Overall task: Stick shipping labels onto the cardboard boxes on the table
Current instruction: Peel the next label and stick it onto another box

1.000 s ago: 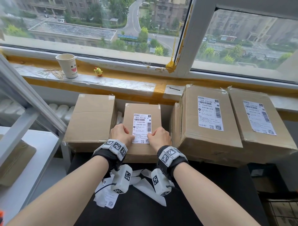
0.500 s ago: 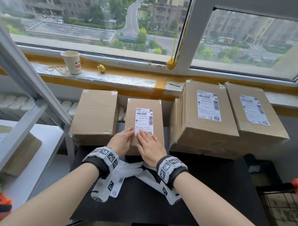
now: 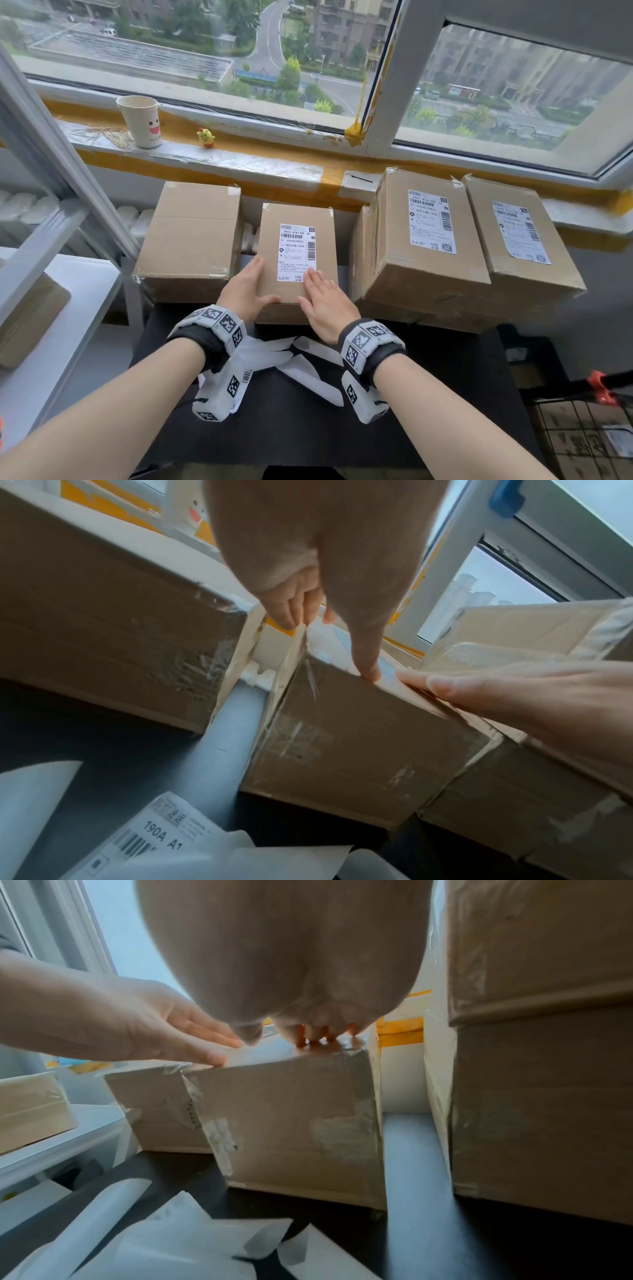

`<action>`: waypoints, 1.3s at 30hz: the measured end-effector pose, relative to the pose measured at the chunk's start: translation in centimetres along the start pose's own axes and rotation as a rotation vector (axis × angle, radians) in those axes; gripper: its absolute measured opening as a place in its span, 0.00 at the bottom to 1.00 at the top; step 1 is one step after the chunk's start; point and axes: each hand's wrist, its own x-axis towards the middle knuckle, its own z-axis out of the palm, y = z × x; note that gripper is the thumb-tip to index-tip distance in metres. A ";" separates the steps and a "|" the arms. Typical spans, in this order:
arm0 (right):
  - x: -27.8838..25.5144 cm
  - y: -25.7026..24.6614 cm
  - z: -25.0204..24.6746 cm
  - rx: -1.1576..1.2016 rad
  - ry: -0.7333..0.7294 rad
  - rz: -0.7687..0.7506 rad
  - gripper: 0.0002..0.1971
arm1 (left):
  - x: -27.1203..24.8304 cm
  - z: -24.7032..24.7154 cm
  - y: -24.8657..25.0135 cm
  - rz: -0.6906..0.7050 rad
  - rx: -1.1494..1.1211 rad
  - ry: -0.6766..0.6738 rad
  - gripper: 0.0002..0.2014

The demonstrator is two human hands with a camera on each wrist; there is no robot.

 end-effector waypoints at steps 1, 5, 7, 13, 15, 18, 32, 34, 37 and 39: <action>0.5 0.0 -0.4 -0.007 -0.012 0.014 0.30 | 0.1 0.0 -0.1 -0.019 -0.021 -0.006 0.45; 3.6 -0.2 -2.3 -0.004 -0.062 0.069 0.31 | 0.2 -0.1 -0.5 -0.049 -0.138 -0.010 0.49; 5.2 -0.2 -3.0 -0.004 -0.078 0.084 0.32 | 0.0 -0.2 -0.4 -0.057 -0.197 0.000 0.48; 8.5 0.3 -4.5 -0.003 -0.063 0.123 0.31 | 0.1 -0.6 -0.8 -0.147 -0.218 -0.087 0.50; 9.2 0.0 -4.7 0.001 -0.079 0.106 0.31 | 0.3 -0.7 -1.2 -0.151 -0.222 -0.113 0.51; 10.4 -1.1 -5.1 0.009 -0.100 0.054 0.30 | 0.5 -0.8 -1.5 -0.143 -0.249 -0.131 0.51; 7.0 -2.1 -2.7 -0.018 -0.105 -0.140 0.30 | 0.7 -0.4 -1.8 -0.115 -0.240 -0.133 0.50; 5.3 -2.1 -1.7 -0.009 -0.100 -0.171 0.30 | 0.7 -0.4 -1.8 -0.109 -0.229 -0.131 0.49; 3.2 -1.7 -0.5 -0.012 -0.084 -0.200 0.30 | 0.8 -0.2 -1.9 -0.099 -0.232 -0.115 0.49; 2.3 -1.1 -0.1 -0.024 -0.065 -0.193 0.30 | 0.9 -0.1 -2.0 -0.098 -0.207 -0.113 0.49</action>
